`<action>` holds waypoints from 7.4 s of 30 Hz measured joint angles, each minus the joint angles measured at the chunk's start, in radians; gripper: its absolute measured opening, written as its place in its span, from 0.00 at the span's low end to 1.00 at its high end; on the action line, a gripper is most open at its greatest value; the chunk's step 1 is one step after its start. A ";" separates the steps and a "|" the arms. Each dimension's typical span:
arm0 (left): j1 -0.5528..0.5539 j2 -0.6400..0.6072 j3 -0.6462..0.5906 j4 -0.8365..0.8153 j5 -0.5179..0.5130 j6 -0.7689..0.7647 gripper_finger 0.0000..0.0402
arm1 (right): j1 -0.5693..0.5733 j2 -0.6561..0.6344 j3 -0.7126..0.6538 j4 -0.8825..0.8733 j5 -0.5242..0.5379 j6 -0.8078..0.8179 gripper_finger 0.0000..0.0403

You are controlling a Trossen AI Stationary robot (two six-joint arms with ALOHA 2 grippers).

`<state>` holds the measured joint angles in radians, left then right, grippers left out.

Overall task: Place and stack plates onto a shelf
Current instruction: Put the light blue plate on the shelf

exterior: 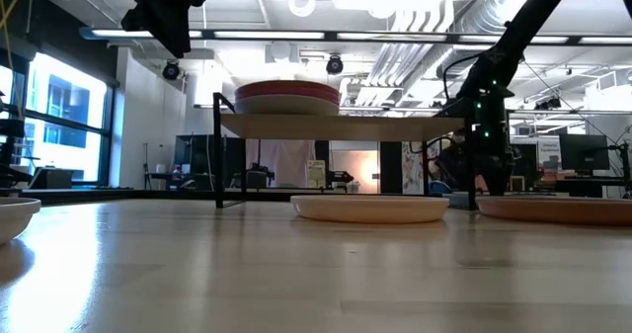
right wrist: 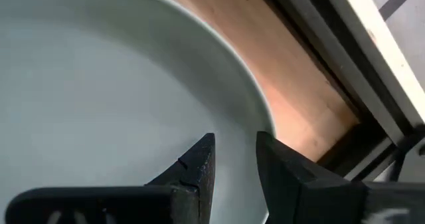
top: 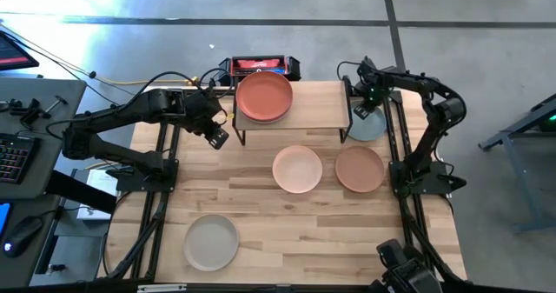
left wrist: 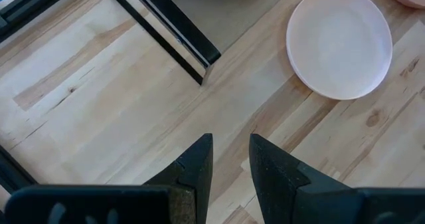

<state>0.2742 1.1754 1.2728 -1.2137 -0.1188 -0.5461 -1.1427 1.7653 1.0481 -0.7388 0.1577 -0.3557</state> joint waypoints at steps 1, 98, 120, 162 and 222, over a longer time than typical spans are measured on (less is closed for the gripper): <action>0.000 0.000 0.000 0.000 0.000 0.000 0.22 | 0.001 -0.002 0.000 -0.004 0.000 0.004 0.23; 0.000 0.000 0.000 0.002 -0.031 0.000 0.22 | 0.145 -0.038 0.409 -0.713 0.315 0.506 0.00; 0.000 0.000 0.000 0.008 -0.033 0.034 0.22 | 0.208 -0.113 0.563 -0.832 0.311 0.606 0.00; 0.000 0.000 0.000 0.008 -0.044 0.034 0.22 | 0.243 -0.350 0.568 -0.555 0.478 0.748 0.00; 0.000 0.000 0.000 0.008 -0.044 0.027 0.22 | 0.377 -0.158 0.567 -0.460 -0.150 0.823 0.00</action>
<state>0.2737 1.1755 1.2728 -1.2060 -0.1631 -0.5194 -0.7658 1.6071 1.6154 -1.1983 0.0074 0.4673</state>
